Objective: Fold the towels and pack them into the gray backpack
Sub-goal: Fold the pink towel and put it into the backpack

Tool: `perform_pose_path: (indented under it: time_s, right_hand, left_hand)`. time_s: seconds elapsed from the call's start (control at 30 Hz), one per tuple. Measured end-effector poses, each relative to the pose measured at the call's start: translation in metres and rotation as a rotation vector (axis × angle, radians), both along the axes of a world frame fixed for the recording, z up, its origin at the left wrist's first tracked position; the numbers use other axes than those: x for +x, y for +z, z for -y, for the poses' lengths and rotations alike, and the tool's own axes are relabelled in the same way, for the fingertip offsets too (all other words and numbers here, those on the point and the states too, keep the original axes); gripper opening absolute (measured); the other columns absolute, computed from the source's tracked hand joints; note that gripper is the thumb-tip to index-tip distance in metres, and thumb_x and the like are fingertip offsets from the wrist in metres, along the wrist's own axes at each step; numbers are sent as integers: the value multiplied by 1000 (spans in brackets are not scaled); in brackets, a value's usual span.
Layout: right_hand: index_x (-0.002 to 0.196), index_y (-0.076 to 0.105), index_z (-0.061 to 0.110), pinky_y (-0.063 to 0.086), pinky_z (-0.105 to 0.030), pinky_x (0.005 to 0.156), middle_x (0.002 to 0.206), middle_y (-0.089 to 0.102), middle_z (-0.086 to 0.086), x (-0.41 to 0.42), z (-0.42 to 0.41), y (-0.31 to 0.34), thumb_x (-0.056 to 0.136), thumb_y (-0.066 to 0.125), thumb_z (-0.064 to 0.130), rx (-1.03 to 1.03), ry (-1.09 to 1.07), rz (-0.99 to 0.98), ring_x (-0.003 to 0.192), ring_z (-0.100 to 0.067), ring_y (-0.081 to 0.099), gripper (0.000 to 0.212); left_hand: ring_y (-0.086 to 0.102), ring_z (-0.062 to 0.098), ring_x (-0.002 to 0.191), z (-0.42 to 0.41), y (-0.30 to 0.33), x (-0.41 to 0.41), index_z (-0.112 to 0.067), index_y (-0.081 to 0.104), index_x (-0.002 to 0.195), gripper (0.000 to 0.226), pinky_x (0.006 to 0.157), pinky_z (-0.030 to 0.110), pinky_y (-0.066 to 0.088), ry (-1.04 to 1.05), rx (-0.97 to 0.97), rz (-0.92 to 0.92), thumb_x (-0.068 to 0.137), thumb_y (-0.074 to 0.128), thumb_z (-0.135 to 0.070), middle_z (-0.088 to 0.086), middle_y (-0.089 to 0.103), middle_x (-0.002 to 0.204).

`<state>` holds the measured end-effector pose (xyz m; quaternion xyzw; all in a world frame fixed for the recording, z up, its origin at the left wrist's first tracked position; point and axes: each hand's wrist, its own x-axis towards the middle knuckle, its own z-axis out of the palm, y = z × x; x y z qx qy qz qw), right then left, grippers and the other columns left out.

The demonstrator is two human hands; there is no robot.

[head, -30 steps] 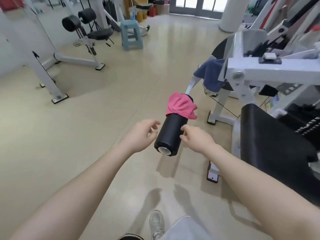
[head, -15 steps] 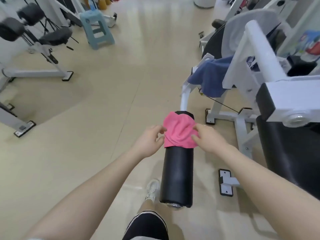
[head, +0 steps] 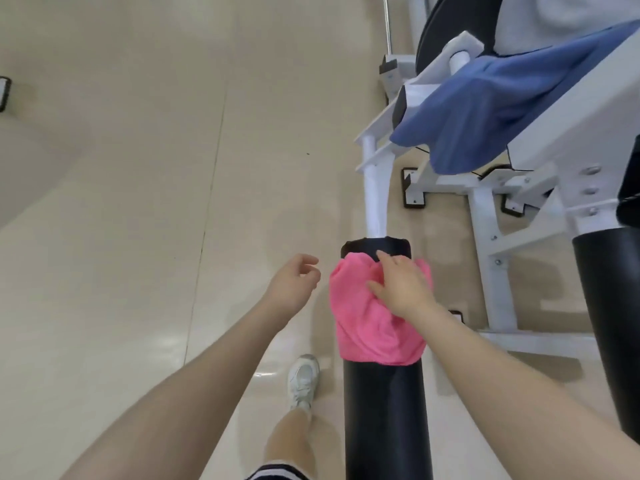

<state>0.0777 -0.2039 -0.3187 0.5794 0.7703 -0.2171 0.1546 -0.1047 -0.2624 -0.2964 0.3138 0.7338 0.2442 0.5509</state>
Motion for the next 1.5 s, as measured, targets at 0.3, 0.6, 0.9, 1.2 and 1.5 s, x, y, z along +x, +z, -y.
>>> perform_pose_path:
  time_s: [0.3,0.6,0.9,1.2,1.5]
  right_hand:
    - [91,63,9,35,-27,69,93,57,-5,38,38,25,82,55,10,130,-248,-408,92,-23,51,12]
    - [84,58,8,45,-18,60,68,55,5,131,146,173,82,57,-2,-55,-514,-1025,62,-2,52,10]
    - [66,48,21,36,-17,55,62,47,9,306,340,187,82,67,10,303,-840,-840,55,-2,42,27]
    - [101,58,6,39,-17,60,84,55,-1,450,537,218,90,56,32,63,-1277,-684,73,-11,51,28]
    - [102,61,13,46,-14,87,95,64,2,549,617,255,91,46,-4,772,-1565,-1078,89,-5,59,24]
  left_hand:
    - [55,18,93,3,18,19,-16,47,124,31,76,23,41,-416,77,-121,94,44,-21,-2,55,110]
    - [56,1,107,41,130,125,-32,42,128,61,88,17,47,-600,270,235,73,62,-47,-15,56,118]
    - [62,-1,77,183,188,306,-21,61,95,10,68,11,49,-729,387,389,91,54,-15,-7,65,89]
    - [56,27,96,316,225,541,-13,58,96,12,77,33,37,-1669,1103,-325,85,55,-17,8,58,100]
    - [58,33,91,406,254,698,-5,49,112,29,65,38,37,-2061,1696,21,91,44,-22,15,54,107]
